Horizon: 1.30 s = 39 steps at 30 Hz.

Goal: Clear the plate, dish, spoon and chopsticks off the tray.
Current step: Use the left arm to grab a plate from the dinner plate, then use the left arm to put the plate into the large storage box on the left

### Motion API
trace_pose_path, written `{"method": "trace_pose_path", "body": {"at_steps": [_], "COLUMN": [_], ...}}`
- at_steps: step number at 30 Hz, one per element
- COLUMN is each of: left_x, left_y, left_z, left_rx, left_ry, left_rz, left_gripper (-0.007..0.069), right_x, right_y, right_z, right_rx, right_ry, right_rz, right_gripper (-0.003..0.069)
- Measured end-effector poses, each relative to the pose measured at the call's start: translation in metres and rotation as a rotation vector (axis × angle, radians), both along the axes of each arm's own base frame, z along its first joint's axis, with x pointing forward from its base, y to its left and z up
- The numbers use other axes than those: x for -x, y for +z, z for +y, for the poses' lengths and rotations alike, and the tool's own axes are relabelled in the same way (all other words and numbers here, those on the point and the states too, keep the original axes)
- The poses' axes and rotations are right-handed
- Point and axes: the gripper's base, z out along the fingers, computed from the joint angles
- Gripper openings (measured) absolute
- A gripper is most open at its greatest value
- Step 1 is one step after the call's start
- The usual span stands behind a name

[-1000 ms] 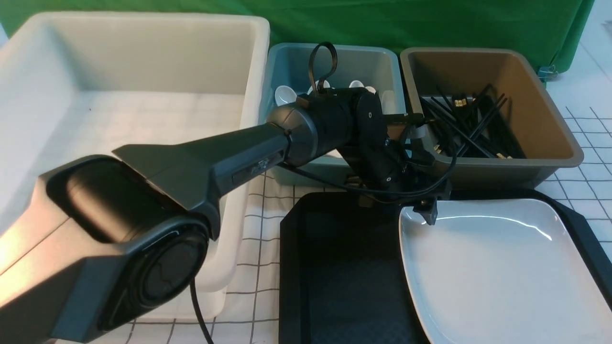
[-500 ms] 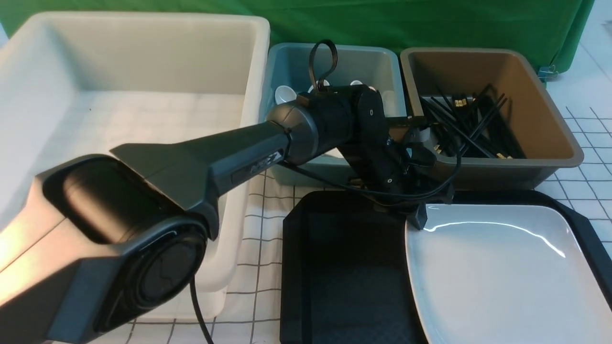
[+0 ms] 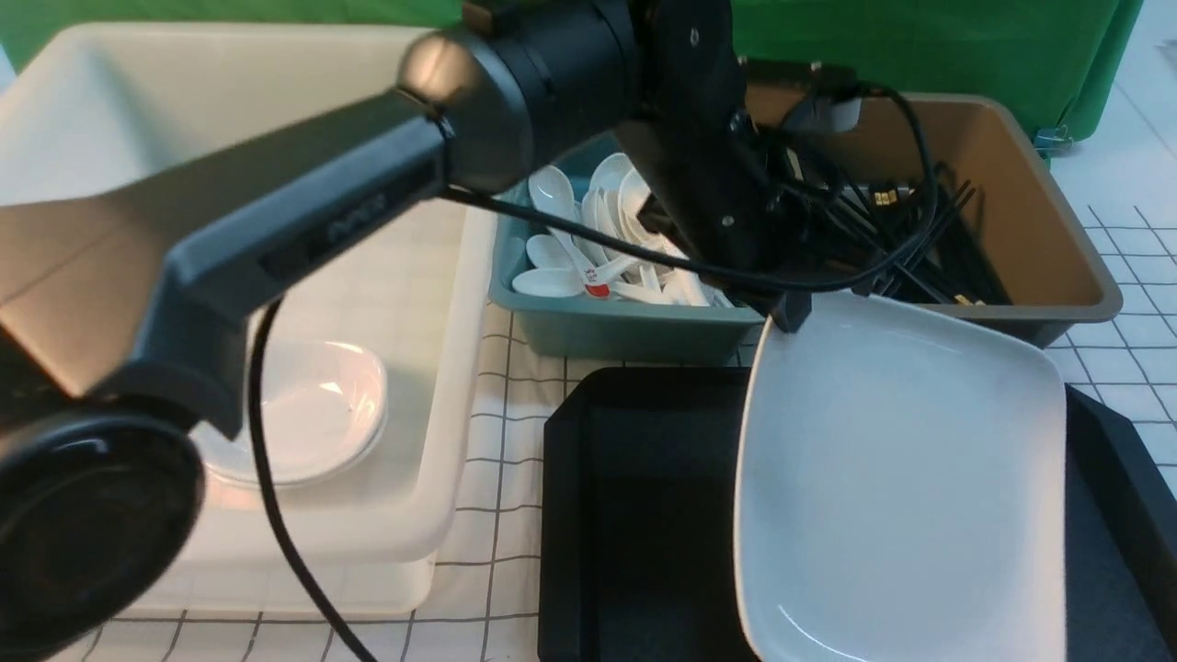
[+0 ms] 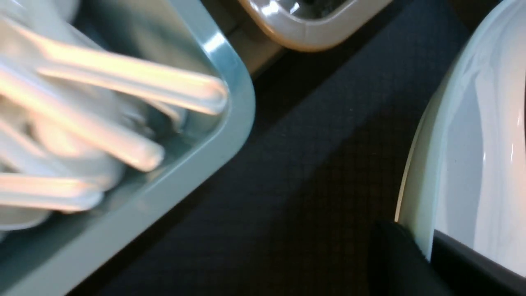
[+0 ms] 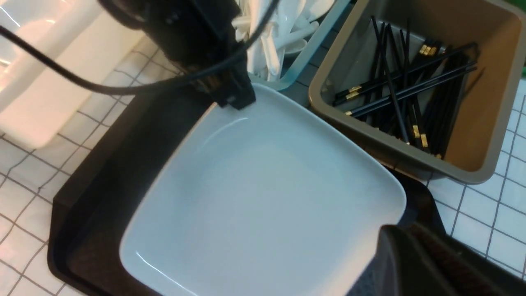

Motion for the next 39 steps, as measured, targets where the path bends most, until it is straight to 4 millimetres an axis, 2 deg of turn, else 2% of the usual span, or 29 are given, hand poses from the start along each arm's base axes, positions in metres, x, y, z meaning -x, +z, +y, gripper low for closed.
{"method": "trace_pose_path", "body": {"at_steps": [2, 7, 8, 12, 18, 21, 23, 24, 25, 26, 28, 31, 34, 36, 38, 39], "left_x": [0.003, 0.016, 0.017, 0.018, 0.018, 0.015, 0.009, 0.003, 0.002, -0.004, -0.013, -0.021, -0.025, -0.026, -0.027, -0.028], "left_y": [0.009, 0.052, 0.056, 0.086, 0.128, 0.147, 0.158, 0.163, 0.164, 0.169, 0.171, 0.164, 0.147, 0.129, 0.120, 0.105], "left_z": [0.003, 0.018, 0.020, 0.043, 0.090, 0.122, 0.152, 0.174, 0.182, 0.210, 0.247, 0.307, 0.357, 0.385, 0.397, 0.412], "left_rx": [-0.002, 0.020, 0.022, 0.058, 0.162, 0.201, 0.232, 0.256, 0.265, 0.297, 0.344, 0.393, 0.423, 0.427, 0.435, 0.441], "left_ry": [-0.001, -0.001, 0.000, 0.052, 0.131, 0.207, 0.284, 0.344, 0.362, 0.431, 0.515, 0.663, 0.813, 0.908, 0.956, 1.025], "left_rz": [-0.022, -0.126, -0.136, -0.196, -0.249, -0.285, -0.309, -0.316, -0.317, -0.326, -0.334, -0.335, -0.332, -0.324, -0.333, -0.340], "left_gripper": [0.0015, 0.0015, 0.0015, 0.0017, 0.0018, 0.0018, 0.0018, 0.0018, 0.0018, 0.0018, 0.0018, 0.0018, 0.0018, 0.0018, 0.0019, 0.0021], "right_x": [0.000, -0.001, -0.001, -0.001, -0.001, 0.000, -0.002, -0.006, -0.007, -0.013, -0.023, -0.039, -0.056, -0.066, -0.072, -0.078], "right_y": [0.000, 0.000, 0.000, 0.001, 0.004, 0.007, 0.009, 0.010, 0.011, 0.013, 0.016, 0.020, 0.024, 0.025, 0.025, 0.024], "right_z": [0.000, 0.000, 0.000, 0.001, 0.008, 0.015, 0.023, 0.028, 0.030, 0.039, 0.053, 0.082, 0.115, 0.130, 0.141, 0.153], "right_rx": [0.000, -0.001, -0.001, -0.017, -0.077, -0.114, -0.152, -0.181, -0.189, -0.207, -0.213, -0.207, -0.190, -0.170, -0.167, -0.162], "right_ry": [0.000, -0.002, -0.002, 0.006, 0.050, 0.139, 0.197, 0.229, 0.240, 0.287, 0.353, 0.457, 0.505, 0.502, 0.502, 0.499], "right_rz": [-0.001, -0.004, -0.004, -0.006, -0.023, -0.050, -0.067, -0.074, -0.076, -0.074, -0.065, -0.045, -0.033, -0.033, -0.028, -0.027], "right_gripper": [0.0041, 0.0041, 0.0041, 0.0041, 0.0050, 0.0050, 0.0046, 0.0031, 0.0026, 0.0011, 0.0010, 0.0008, 0.0007, 0.0008, 0.0008, 0.0008]}}
